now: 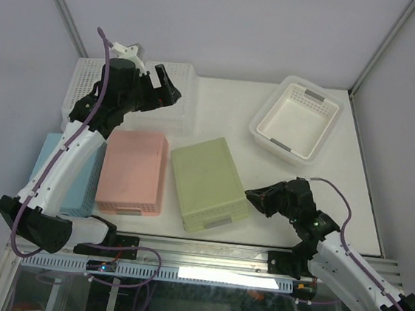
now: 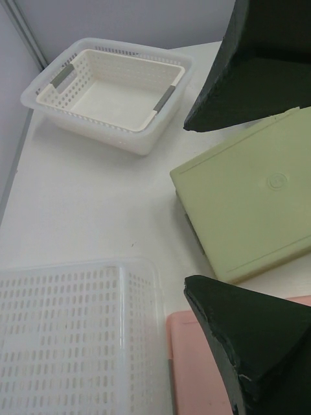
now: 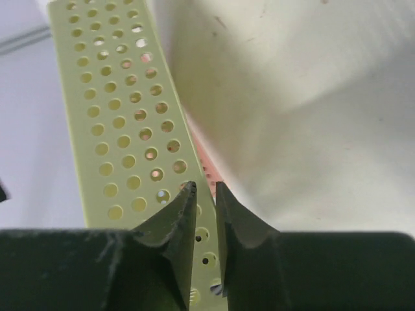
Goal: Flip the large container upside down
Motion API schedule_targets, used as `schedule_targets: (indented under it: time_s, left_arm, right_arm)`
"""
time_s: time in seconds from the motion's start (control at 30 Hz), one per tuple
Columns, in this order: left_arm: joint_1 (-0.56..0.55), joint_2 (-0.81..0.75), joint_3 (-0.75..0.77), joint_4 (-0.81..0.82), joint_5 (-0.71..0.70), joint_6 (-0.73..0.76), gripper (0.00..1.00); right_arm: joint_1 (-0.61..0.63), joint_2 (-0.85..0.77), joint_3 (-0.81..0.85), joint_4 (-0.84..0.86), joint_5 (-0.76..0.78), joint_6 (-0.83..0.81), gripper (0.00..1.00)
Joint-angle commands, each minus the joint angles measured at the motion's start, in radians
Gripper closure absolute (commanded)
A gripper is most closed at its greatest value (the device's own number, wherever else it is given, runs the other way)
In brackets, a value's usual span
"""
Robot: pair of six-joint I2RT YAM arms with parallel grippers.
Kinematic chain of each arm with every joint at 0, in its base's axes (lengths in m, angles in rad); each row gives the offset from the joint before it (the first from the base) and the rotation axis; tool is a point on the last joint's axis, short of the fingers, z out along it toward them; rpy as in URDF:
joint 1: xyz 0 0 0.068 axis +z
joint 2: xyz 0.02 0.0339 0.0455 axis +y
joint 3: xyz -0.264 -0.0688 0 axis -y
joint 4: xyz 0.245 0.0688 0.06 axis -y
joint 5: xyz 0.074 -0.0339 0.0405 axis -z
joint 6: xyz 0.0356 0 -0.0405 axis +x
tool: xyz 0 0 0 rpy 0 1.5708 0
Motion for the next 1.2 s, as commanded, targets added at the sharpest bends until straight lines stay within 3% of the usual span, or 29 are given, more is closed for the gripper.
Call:
schedule_targets:
  time_s: [0.0, 0.2, 0.4, 0.47, 0.57, 0.63, 0.8, 0.97, 1.17]
  left_arm:
    - [0.004, 0.004, -0.007, 0.062, 0.054, -0.011, 0.01]
    - [-0.001, 0.029, -0.026, 0.067, 0.098, -0.007, 0.01]
    - [-0.029, 0.047, -0.034, 0.07, 0.127, 0.022, 0.01]
    - [-0.058, 0.056, -0.035, 0.068, 0.132, 0.045, 0.01]
    - [-0.121, 0.07, -0.048, 0.045, 0.123, 0.072, 0.01]
    - [-0.171, 0.068, -0.087, 0.029, 0.114, 0.064, 0.01]
    - [-0.307, 0.025, -0.235, 0.019, 0.122, -0.01, 0.01]
    - [-0.353, -0.046, -0.355, 0.003, 0.151, -0.101, 0.01]
    - [-0.362, -0.054, -0.405, -0.023, 0.094, -0.121, 0.01]
  right_arm:
    - [0.015, 0.111, 0.159, -0.149, 0.025, -0.184, 0.72]
    - [0.056, 0.211, 0.224, -0.218, 0.034, -0.296, 0.55]
    - [0.058, 0.257, 0.31, -0.258, 0.075, -0.453, 0.45]
    - [0.059, 0.293, 0.383, -0.299, 0.109, -0.537, 0.44]
    - [0.058, 0.375, 0.523, -0.388, 0.114, -0.537, 0.44]
    - [0.058, 0.441, 0.614, -0.424, 0.225, -0.738, 0.44]
    - [0.022, 0.56, 0.811, -0.471, 0.435, -0.803, 0.51]
    - [-0.186, 0.655, 0.894, -0.38, 0.293, -0.854, 0.61]
    - [-0.312, 0.91, 1.125, -0.414, 0.314, -0.933, 0.57]
